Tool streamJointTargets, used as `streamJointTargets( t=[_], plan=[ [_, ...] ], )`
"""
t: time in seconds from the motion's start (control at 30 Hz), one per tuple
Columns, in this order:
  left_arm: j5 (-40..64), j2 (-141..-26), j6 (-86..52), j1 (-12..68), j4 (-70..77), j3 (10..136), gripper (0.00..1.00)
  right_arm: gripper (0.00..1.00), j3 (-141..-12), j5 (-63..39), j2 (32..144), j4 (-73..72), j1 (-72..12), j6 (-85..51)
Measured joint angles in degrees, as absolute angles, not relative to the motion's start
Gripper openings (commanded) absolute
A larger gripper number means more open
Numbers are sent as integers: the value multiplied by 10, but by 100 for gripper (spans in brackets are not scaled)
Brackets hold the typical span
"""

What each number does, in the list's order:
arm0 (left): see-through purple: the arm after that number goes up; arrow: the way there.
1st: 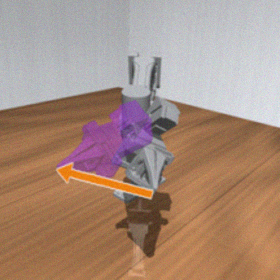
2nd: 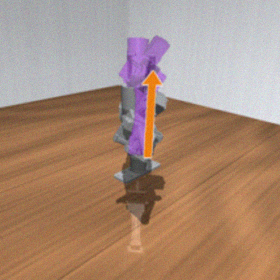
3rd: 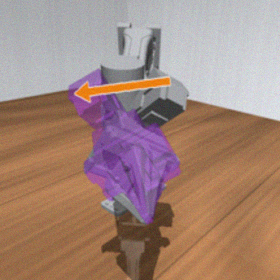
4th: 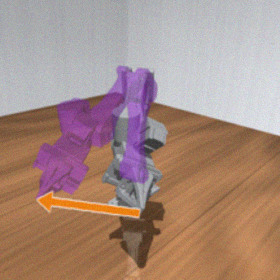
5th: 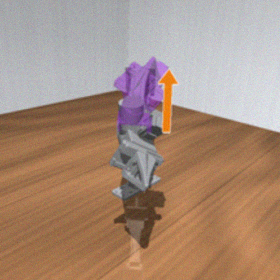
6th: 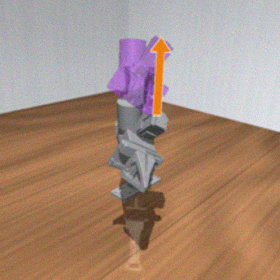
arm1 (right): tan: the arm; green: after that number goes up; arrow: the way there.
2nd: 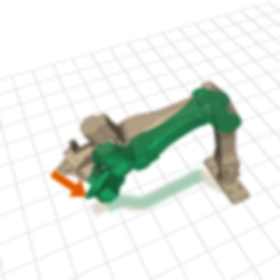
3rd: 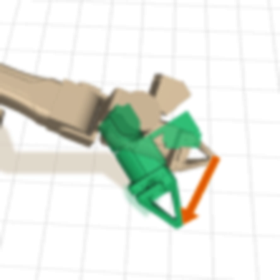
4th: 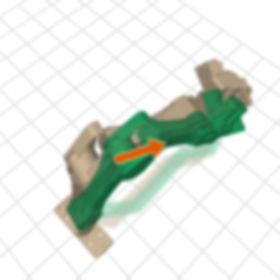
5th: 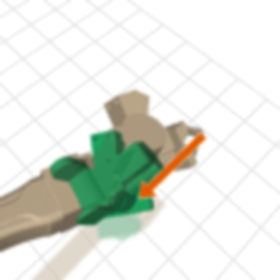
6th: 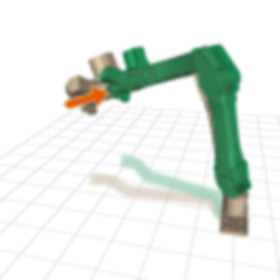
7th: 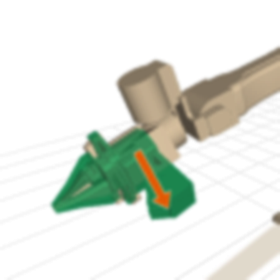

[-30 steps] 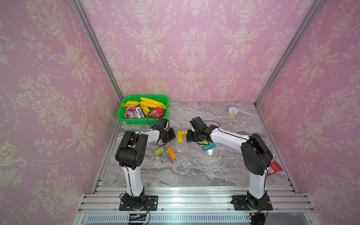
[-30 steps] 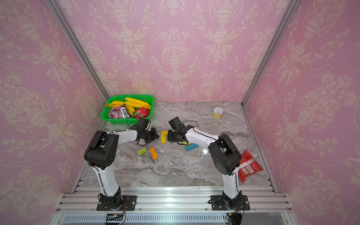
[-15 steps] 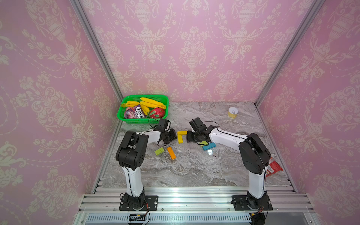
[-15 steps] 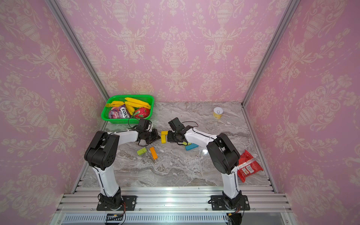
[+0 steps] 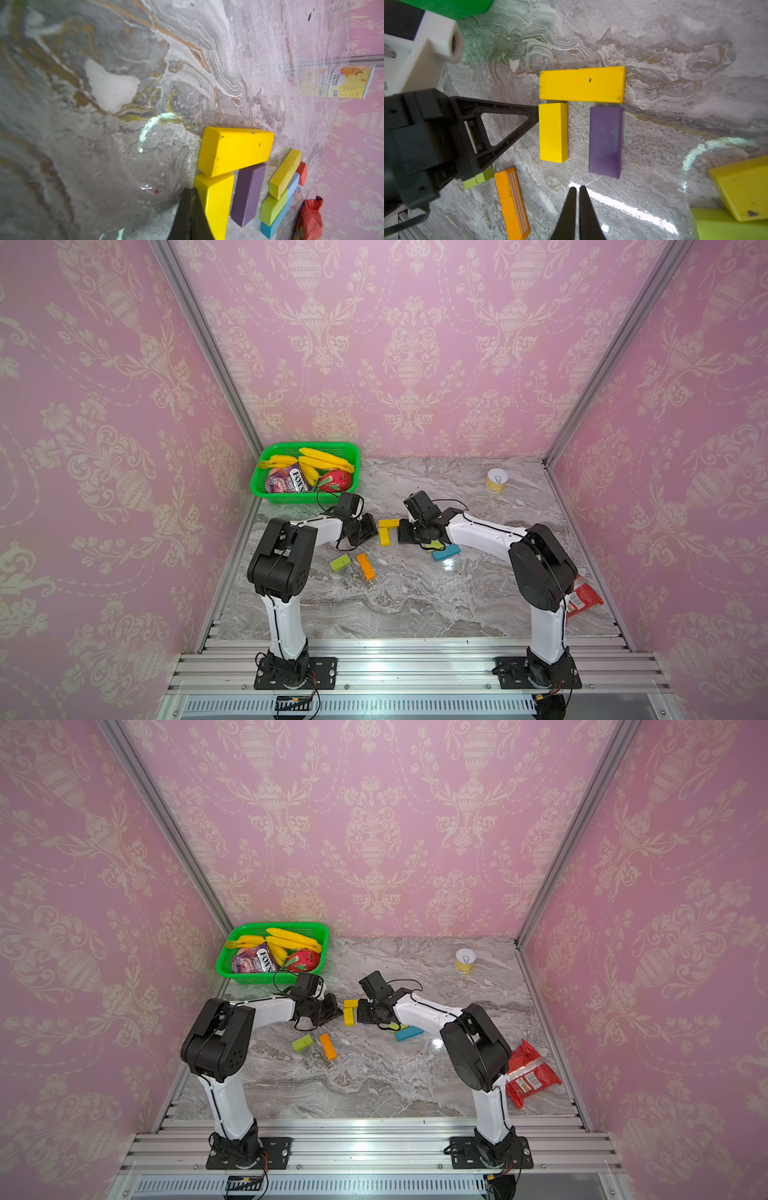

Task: Assemble the letter p with building blocks
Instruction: Assemble the building block at the center of the board.

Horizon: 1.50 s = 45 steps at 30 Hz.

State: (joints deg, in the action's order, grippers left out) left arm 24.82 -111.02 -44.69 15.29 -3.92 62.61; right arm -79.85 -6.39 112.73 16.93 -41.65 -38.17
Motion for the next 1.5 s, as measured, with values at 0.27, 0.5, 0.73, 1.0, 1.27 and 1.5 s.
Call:
streamJointTargets(
  t=[0.27,0.5,0.73,1.0,1.27,1.5],
  plan=[
    [249,-1115,-447,153,-39,632,0,9,-799,-64,1128,169,-416,-382],
    [250,-1118,-447,153,-39,635,0,9,-799,-64,1133,169,-416,-382],
    [250,-1121,-447,153,-40,639,0,9,-799,-64,1133,169,-416,-382],
    [238,-1114,-442,153,-51,637,0,9,-799,-64,1133,169,-417,-382],
    [206,-1052,-422,153,-83,614,0,9,-812,-67,1155,171,-434,-382],
    [204,-1031,-414,153,-85,594,0,9,-830,-77,1187,172,-453,-384]
  ],
)
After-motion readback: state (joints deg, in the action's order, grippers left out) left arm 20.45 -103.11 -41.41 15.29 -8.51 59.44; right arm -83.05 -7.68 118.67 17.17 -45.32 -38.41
